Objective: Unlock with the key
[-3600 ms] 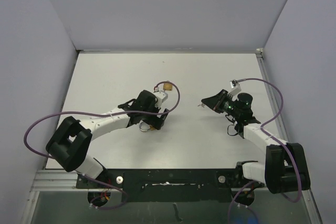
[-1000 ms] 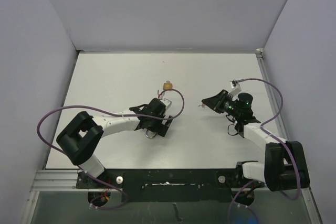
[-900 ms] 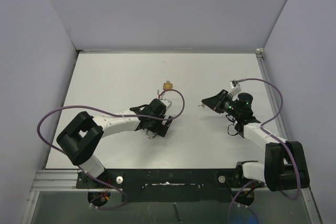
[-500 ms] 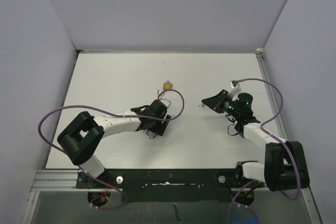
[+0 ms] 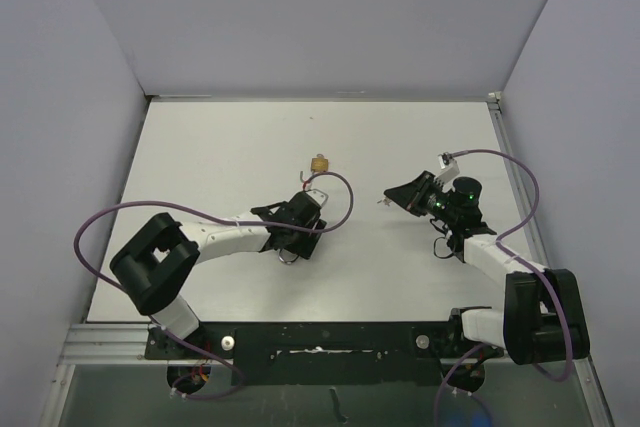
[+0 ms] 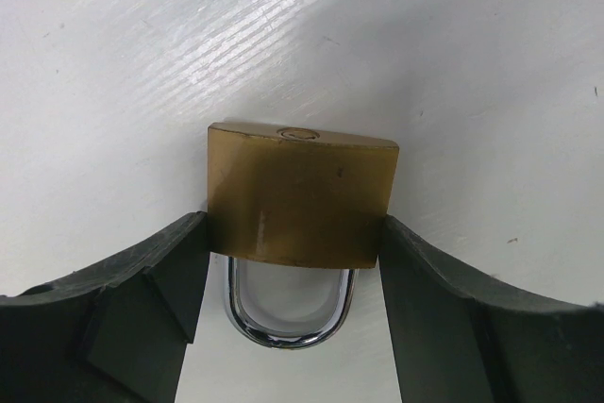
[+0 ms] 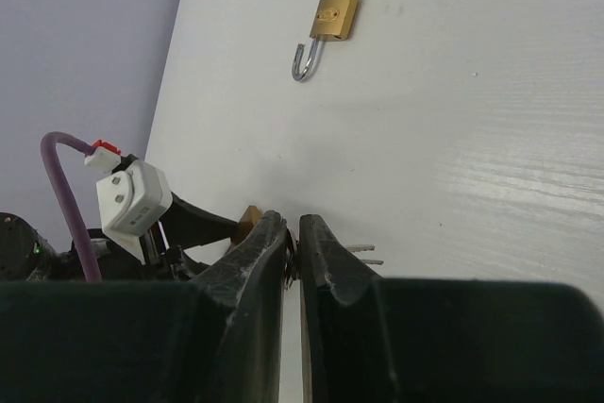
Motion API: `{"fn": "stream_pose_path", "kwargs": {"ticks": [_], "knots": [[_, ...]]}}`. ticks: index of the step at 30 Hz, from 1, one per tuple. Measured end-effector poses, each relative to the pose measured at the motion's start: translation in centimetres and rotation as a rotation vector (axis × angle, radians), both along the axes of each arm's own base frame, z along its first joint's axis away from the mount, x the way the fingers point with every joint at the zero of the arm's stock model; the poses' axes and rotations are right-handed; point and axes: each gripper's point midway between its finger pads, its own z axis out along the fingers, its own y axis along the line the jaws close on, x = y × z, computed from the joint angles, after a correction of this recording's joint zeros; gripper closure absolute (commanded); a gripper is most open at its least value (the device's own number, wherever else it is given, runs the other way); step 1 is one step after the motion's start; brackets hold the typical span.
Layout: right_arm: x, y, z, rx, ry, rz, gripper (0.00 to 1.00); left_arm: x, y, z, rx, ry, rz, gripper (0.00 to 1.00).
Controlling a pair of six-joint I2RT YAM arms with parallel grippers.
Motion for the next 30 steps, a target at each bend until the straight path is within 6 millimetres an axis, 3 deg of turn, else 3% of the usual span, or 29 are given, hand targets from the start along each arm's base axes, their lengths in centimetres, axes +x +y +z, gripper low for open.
{"fn": "stream_pose_path", "kwargs": {"ticks": [9, 16, 20, 25, 30], "knots": [[-0.2, 0.0, -0.4, -0.001, 0.010, -0.001, 1.00, 0.1, -2.0, 0.6, -0.088, -0.032, -0.117, 1.00], [-0.3, -0.2, 0.6, -0.005, -0.020, -0.015, 1.00, 0.8, -4.7, 4.9, -0.292, -0.226, -0.282, 1.00], [-0.5, 0.0, 1.3, -0.019, -0.050, -0.018, 1.00, 1.4, -6.0, 6.3, -0.352, -0.317, -0.368, 1.00], [-1.9, 2.1, 0.6, -0.075, -0.039, 0.042, 1.00, 1.9, -7.2, 7.3, -0.403, -0.411, -0.440, 1.00], [-3.2, 4.2, 0.4, -0.132, -0.054, 0.099, 1.00, 1.4, -7.8, 6.9, -0.438, -0.454, -0.515, 1.00]]}}
